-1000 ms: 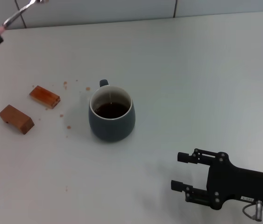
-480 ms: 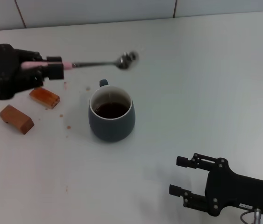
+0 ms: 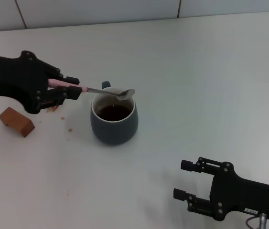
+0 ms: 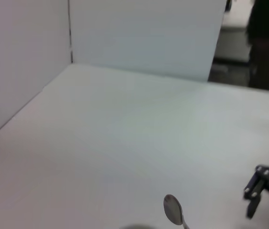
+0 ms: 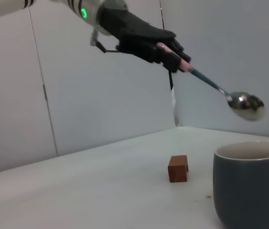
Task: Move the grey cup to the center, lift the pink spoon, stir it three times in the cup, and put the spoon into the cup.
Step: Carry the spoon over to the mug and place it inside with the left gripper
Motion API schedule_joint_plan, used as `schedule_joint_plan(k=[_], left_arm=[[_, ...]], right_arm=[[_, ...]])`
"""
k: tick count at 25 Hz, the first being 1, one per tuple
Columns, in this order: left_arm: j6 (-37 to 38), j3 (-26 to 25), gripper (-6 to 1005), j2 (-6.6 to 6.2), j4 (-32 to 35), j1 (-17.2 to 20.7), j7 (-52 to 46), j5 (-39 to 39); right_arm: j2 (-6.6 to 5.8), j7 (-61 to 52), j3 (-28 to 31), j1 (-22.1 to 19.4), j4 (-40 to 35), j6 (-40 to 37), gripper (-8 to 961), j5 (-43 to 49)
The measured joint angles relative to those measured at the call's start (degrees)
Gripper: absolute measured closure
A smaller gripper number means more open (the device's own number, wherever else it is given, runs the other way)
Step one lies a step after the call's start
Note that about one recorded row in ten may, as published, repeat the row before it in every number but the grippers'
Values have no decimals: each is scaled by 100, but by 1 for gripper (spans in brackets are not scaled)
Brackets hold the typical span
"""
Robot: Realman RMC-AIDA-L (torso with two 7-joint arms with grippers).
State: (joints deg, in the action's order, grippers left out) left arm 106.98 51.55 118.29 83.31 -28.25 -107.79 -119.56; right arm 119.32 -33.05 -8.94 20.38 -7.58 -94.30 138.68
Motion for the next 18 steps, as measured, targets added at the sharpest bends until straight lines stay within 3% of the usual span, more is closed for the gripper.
schedule_joint_plan(k=[2, 5, 9, 18], left_arm=[[-289, 541, 861, -4, 361, -5, -197, -393], [-344, 784, 861, 7, 480, -58, -283, -622], [-704, 1671, 861, 18, 700, -265, -611, -1466], [-1033, 2444, 861, 46, 786, -588, -867, -2161]], right_arm=[[-3, -1, -2, -13, -2, 0, 277, 0], [-5, -2, -2, -18, -1, -4, 277, 0], [-5, -4, -3, -32, -17, -12, 276, 0], [-14, -7, 18, -42, -32, -6, 275, 0]])
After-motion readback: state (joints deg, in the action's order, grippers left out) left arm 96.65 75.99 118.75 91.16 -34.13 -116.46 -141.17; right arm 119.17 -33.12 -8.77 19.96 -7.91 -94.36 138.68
